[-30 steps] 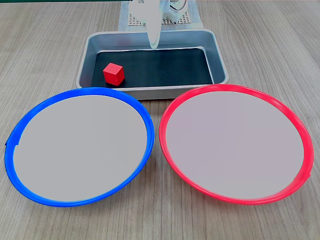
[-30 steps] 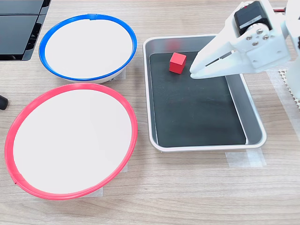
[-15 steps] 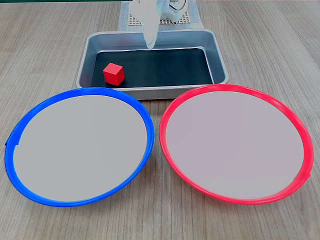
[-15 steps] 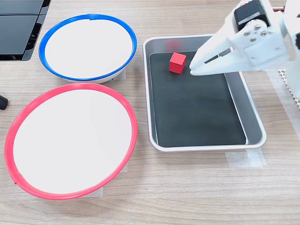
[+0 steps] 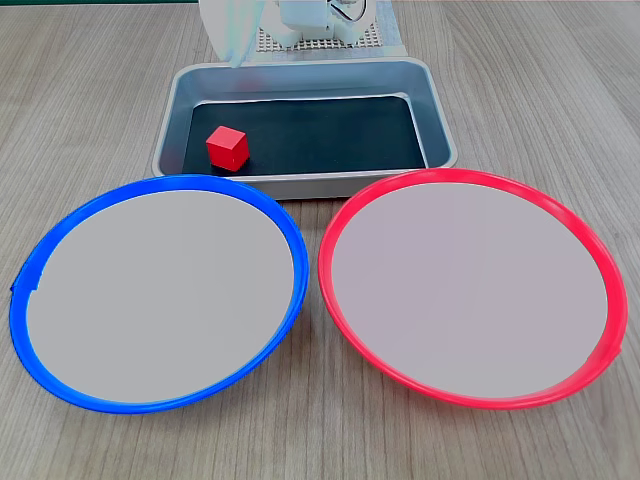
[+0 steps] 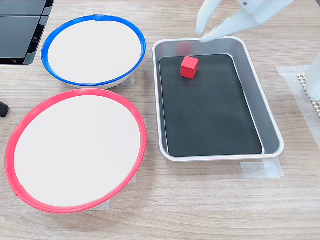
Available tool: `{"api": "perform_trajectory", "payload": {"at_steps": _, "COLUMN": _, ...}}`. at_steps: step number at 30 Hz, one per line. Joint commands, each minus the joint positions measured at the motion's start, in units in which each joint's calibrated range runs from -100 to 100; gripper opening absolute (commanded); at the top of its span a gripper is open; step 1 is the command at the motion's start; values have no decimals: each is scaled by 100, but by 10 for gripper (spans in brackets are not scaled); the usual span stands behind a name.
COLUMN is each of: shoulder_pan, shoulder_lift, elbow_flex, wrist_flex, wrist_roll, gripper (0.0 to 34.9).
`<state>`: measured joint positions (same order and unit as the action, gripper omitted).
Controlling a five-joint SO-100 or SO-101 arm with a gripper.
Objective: Move a red block from tray to red dish
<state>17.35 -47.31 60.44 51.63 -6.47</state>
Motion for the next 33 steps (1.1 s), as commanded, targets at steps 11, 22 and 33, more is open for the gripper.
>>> {"api": "perform_trajectory", "payload": {"at_steps": 11, "shoulder_pan": 369, "shoulder_lift": 3115, "elbow_flex": -1606, "wrist_flex": 281, "wrist_roll": 821, "gripper": 232}}
{"api": "perform_trajectory", "payload": {"at_steps": 22, "shoulder_pan": 200, "shoulder_lift": 3584, "elbow_flex": -1624, "wrist_flex": 281, "wrist_roll": 874, "gripper": 114}}
{"api": "perform_trajectory", "payload": {"at_steps": 33, "shoulder_pan": -930, "shoulder_lift": 3320, "elbow_flex": -3891, "wrist_flex": 2286, "wrist_roll": 694, "gripper": 2}}
